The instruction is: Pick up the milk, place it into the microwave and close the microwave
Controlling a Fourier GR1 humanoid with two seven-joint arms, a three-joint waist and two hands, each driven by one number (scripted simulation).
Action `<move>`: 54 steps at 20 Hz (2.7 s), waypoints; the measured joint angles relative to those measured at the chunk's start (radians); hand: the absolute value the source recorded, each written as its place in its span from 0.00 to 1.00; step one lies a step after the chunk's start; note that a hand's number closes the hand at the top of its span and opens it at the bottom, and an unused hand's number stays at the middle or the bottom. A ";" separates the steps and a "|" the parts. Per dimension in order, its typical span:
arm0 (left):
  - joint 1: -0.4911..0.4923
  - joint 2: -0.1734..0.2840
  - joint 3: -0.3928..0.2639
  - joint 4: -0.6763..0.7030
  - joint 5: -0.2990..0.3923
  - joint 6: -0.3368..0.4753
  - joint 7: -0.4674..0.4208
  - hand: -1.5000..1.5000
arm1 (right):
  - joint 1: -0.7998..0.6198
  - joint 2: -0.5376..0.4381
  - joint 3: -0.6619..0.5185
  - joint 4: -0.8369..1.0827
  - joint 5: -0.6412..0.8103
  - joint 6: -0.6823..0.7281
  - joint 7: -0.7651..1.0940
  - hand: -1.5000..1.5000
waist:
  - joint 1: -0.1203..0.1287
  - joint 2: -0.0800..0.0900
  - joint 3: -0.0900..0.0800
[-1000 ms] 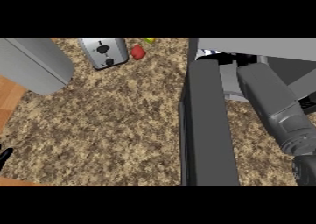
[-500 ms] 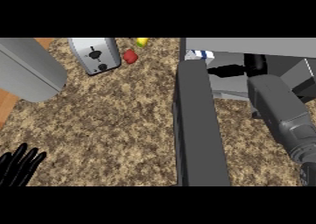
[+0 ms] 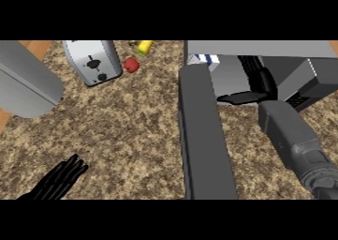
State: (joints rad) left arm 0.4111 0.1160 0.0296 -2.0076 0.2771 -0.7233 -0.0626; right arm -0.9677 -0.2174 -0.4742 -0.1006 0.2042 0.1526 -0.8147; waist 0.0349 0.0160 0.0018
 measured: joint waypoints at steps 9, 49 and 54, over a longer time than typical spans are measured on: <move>-0.088 -0.070 -0.084 0.127 -0.211 0.042 -0.070 1.00 | 0.198 0.091 0.047 -0.065 -0.008 0.086 -0.067 0.00 | -0.045 -0.021 -0.003; -0.685 -0.107 -0.801 0.831 -0.298 0.760 -0.187 1.00 | 1.193 -0.096 0.259 -1.261 -0.454 0.419 0.201 0.00 | -0.123 -0.014 -0.006; -0.777 -0.096 -0.905 0.864 -0.203 0.924 -0.150 1.00 | 1.203 -0.116 0.299 -1.397 -0.530 0.449 0.285 0.00 | -0.147 -0.009 -0.007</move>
State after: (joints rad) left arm -0.3659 0.0198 -0.8750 -1.1439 0.0743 0.2012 -0.2124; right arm 0.2350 -0.3330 -0.1749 -1.4974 -0.3257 0.6012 -0.5295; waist -0.1117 0.0067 -0.0049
